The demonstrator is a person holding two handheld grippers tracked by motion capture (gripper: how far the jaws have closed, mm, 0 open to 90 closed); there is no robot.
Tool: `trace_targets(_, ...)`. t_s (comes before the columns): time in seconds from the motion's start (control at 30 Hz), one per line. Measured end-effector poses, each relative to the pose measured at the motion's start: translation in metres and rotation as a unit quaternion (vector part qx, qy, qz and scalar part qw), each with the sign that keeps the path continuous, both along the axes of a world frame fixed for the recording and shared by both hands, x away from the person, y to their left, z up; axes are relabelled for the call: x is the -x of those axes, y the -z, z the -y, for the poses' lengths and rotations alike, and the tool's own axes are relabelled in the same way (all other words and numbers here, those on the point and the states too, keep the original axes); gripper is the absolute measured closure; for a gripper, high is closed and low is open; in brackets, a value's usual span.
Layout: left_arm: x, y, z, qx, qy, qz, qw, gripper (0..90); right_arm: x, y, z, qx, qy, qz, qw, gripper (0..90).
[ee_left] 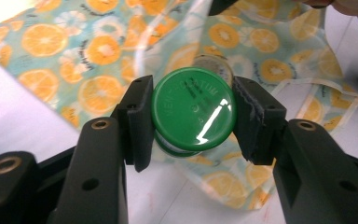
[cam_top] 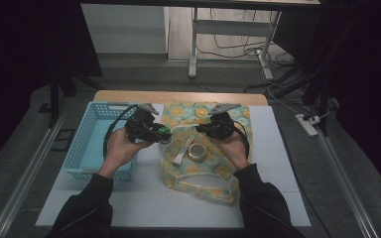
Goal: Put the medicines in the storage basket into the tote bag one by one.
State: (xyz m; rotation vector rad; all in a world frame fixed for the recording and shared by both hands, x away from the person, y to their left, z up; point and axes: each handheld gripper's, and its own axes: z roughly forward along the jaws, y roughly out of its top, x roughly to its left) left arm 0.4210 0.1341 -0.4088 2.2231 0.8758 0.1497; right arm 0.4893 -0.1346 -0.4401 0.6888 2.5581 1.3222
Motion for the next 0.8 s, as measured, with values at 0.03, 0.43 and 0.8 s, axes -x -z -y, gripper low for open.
trace_targets(0.03,0.000,0.001,0.003,-0.001,0.003,-0.001,1.0000,52.1,0.000,0.000,0.000,0.000,0.000,0.000,1.0000,89.6)
trace_targets(0.43,-0.006,0.013,0.038,-0.007,0.035,-0.004,0.9994,52.1,-0.001,0.001,0.001,0.000,0.002,0.001,1.0000,89.6)
trace_targets(0.8,-0.018,0.027,0.067,-0.020,0.045,-0.003,0.9988,52.1,-0.001,0.000,0.001,-0.002,0.003,0.002,1.0000,89.5)
